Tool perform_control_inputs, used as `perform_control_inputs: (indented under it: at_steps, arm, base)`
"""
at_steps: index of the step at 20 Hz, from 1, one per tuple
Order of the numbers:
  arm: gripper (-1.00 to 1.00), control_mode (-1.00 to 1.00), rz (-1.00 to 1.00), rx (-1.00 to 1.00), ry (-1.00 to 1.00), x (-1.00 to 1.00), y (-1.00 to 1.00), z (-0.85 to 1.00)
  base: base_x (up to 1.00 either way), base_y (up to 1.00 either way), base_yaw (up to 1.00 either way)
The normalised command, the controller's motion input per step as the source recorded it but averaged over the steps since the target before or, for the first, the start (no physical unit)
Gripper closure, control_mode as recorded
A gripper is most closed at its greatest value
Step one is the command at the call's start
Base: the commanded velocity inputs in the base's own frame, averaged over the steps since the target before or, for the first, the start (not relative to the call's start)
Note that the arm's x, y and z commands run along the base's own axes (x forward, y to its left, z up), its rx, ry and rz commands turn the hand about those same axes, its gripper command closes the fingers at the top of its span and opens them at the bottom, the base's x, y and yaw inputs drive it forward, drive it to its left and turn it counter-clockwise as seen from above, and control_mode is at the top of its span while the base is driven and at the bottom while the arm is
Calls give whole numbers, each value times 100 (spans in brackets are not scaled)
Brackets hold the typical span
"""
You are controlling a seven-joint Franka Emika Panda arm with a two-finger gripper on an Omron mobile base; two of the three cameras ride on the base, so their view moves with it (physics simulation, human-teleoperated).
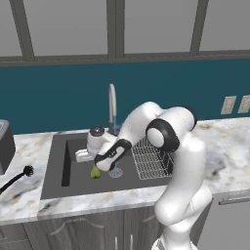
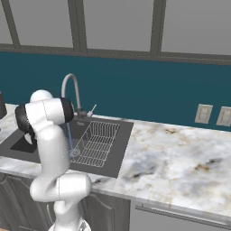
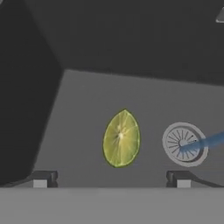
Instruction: Turn on the sink faucet. Then move the lemon wedge from the counter to the sink. Turn off the sink. Move the vegetable from the sink to the pot next to the stove. Finally move the pot to the rear center burner.
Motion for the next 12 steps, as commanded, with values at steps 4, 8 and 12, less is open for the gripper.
perform_control_inputs:
  at_steps: [4,8,12]
  arm:
    - [-100,-100,-3,6,-12,-33,0,83]
    - [-100,-100,0,10,-7,-33,0,80]
    - [-100,-100,0,10,0,-25,-2,61]
  base:
    - [0,0,0]
    - [0,0,0]
    - [0,0,0]
